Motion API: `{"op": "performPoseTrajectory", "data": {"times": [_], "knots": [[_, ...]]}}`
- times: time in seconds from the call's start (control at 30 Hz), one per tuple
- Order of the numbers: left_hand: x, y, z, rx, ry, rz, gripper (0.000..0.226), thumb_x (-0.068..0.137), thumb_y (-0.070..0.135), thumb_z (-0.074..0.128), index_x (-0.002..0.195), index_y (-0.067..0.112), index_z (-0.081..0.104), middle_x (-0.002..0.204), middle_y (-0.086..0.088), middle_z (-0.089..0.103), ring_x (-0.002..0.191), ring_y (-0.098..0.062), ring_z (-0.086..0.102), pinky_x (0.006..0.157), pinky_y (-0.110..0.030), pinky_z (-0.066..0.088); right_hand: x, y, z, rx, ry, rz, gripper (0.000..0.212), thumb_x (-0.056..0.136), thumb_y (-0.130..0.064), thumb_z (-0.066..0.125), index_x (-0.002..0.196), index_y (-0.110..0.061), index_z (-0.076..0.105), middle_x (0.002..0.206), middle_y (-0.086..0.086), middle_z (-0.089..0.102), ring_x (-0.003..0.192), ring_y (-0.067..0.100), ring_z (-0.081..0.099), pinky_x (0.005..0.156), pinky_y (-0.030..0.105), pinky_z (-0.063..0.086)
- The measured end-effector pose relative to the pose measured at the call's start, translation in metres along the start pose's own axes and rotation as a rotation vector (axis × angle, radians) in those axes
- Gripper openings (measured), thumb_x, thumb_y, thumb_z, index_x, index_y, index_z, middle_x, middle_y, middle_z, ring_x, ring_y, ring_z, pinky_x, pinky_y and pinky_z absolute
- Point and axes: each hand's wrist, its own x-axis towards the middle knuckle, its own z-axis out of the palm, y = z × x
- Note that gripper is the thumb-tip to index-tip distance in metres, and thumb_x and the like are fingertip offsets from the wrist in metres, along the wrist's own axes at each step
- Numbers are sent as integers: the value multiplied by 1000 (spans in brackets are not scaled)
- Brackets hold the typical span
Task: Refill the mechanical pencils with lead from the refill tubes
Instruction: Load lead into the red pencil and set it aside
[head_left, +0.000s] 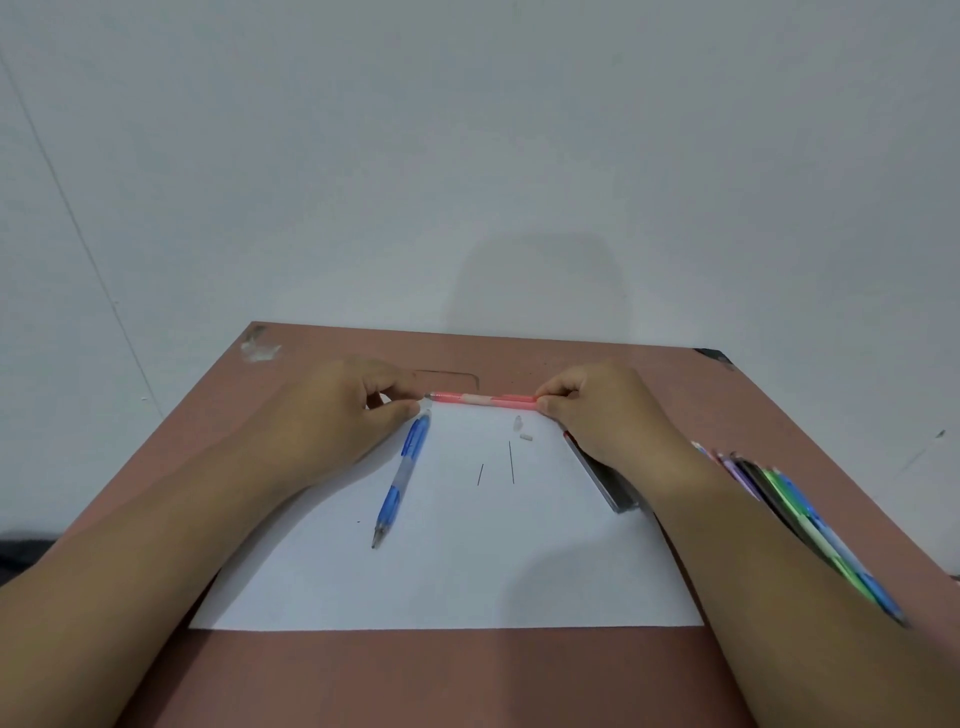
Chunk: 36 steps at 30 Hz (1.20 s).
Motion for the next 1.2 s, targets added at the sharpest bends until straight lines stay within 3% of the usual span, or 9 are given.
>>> {"op": "performPoseTrajectory", "data": {"times": [0.13,0.27,0.43,0.6,0.73,0.87,1.0,1.07,1.2], "knots": [[1,-1,2,0,17,12,22,92,29,70,82,49,68,92,37,65,87,8,60,71,-14,43,-1,1,-5,33,-15,13,15,93,-17,69,100,-26,79,95,-15,72,76,1,66,67,16,48],[1,-1,1,-14,4,32,26,92,27,70,81,50,68,97,42,63,88,8,61,76,-20,46,-4,1,-19,40,38,-4,21,93,-18,69,106,-32,77,94,-23,66,83,-9,60,69,9,41],[0,0,0,-10,1,58,25,92,27,70,79,48,69,97,49,58,89,5,61,75,-22,48,-15,-6,-47,-197,-56,-7,7,88,-30,75,90,-36,74,89,-17,67,79,-1,62,63,17,42],[-1,1,0,-12,4,57,20,92,27,69,82,44,72,98,50,56,89,7,59,73,-19,45,-19,-9,-51,-275,-211,52,30,74,-45,85,100,-39,70,93,-15,67,82,1,64,67,20,44],[0,2,1,-12,3,66,20,93,27,69,81,43,72,96,51,56,90,5,60,69,-15,42,-20,-9,-44,-295,-234,33,41,74,-41,84,111,-41,66,91,-16,67,82,-3,60,67,19,41],[1,1,1,4,16,70,24,93,30,68,79,49,69,99,47,58,89,4,60,71,-18,44,-19,-10,-38,-276,-215,43,32,76,-38,82,104,-36,67,96,-15,69,87,1,64,69,21,45],[1,0,0,-10,29,84,20,93,31,68,81,47,71,98,36,64,87,0,61,77,-25,50,-21,-15,-42,-60,-188,89,26,74,-38,86,94,-33,72,89,-13,73,84,5,69,75,27,57],[1,1,0,-29,56,112,18,92,31,68,83,45,73,92,26,67,85,-6,61,75,-28,51,-22,-19,-43,104,-174,85,25,73,-31,89,93,-28,73,82,-11,74,77,5,68,73,29,55],[-5,14,-2,-65,131,199,14,91,32,70,98,42,75,82,21,67,77,-5,59,61,-11,39,-29,-31,-38,425,-197,-9,28,74,-12,88,90,-16,65,81,3,74,72,14,69,70,32,52]]}}
